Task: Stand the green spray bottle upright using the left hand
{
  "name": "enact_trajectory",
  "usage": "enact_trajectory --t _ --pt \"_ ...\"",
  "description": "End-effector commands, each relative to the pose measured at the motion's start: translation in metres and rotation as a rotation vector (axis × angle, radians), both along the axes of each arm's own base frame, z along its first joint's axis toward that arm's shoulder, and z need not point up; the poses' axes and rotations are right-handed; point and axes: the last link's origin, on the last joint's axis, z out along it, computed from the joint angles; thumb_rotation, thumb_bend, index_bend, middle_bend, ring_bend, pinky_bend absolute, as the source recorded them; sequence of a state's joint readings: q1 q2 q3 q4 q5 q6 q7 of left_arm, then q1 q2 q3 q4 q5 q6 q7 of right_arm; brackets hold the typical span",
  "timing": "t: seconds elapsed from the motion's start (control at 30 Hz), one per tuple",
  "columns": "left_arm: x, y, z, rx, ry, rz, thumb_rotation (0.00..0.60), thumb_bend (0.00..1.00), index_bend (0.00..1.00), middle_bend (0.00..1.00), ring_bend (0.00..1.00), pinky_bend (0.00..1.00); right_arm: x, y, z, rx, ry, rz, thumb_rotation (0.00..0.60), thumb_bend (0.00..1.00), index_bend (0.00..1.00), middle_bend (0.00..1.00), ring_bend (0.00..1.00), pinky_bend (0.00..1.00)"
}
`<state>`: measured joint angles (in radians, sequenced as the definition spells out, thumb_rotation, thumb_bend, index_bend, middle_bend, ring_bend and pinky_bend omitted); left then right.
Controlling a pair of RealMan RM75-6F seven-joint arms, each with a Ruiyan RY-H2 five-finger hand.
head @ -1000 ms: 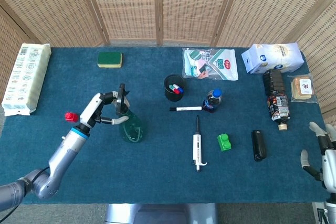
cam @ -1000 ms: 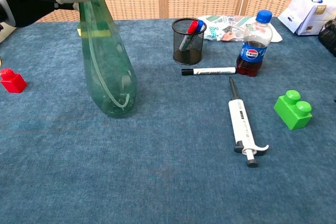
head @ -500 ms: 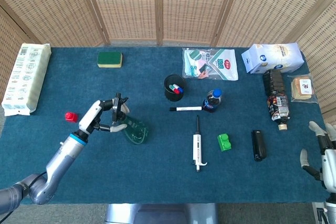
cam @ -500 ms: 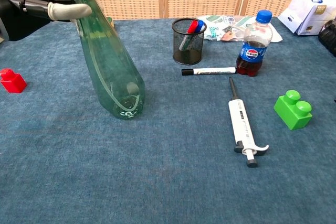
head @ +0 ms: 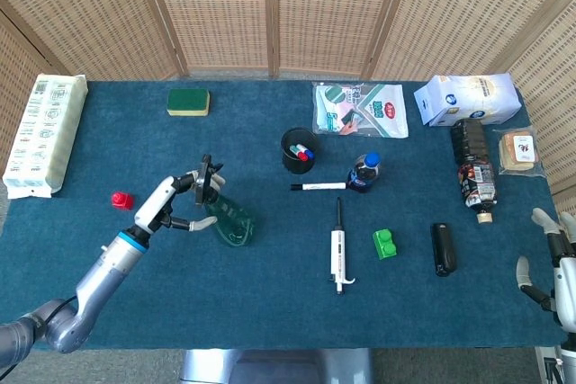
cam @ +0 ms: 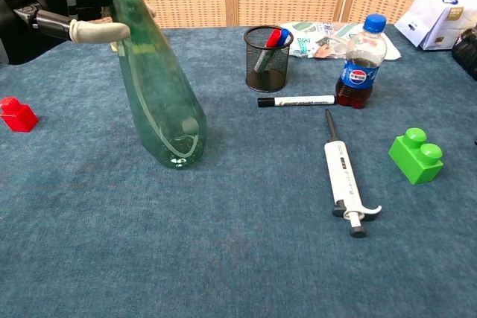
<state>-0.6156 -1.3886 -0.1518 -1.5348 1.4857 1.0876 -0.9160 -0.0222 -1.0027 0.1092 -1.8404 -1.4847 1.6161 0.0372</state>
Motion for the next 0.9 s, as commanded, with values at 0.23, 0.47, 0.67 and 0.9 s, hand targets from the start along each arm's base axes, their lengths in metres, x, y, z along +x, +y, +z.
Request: enact_trajectory --t 0.23,0.47,0.67,0.9 --pt "-0.002 -0.003 0.002 0.008 0.032 -0.011 0.6 0.27 0.34 0.25 0.15 0.34 0.001 0.0 0.001 -0.004 -0.005 0.007 0.6 0.56 0.09 0.22 0.05 0.06" --pt "-0.004 -0.004 0.002 0.014 0.048 -0.018 0.6 0.27 0.31 0.22 0.11 0.28 0.002 0.001 0.001 -0.007 -0.007 0.011 0.6 0.56 0.09 0.22 0.05 0.06" --pt "-0.007 -0.007 0.004 0.016 0.06 -0.015 0.6 0.28 0.26 0.17 0.07 0.26 0.002 0.0 0.002 -0.007 -0.008 0.015 0.6 0.56 0.09 0.22 0.05 0.06" --pt "-0.018 -0.013 0.015 0.034 0.099 0.007 0.6 0.27 0.22 0.15 0.04 0.21 0.003 -0.002 0.001 -0.002 -0.011 0.017 0.6 0.56 0.09 0.22 0.05 0.06"
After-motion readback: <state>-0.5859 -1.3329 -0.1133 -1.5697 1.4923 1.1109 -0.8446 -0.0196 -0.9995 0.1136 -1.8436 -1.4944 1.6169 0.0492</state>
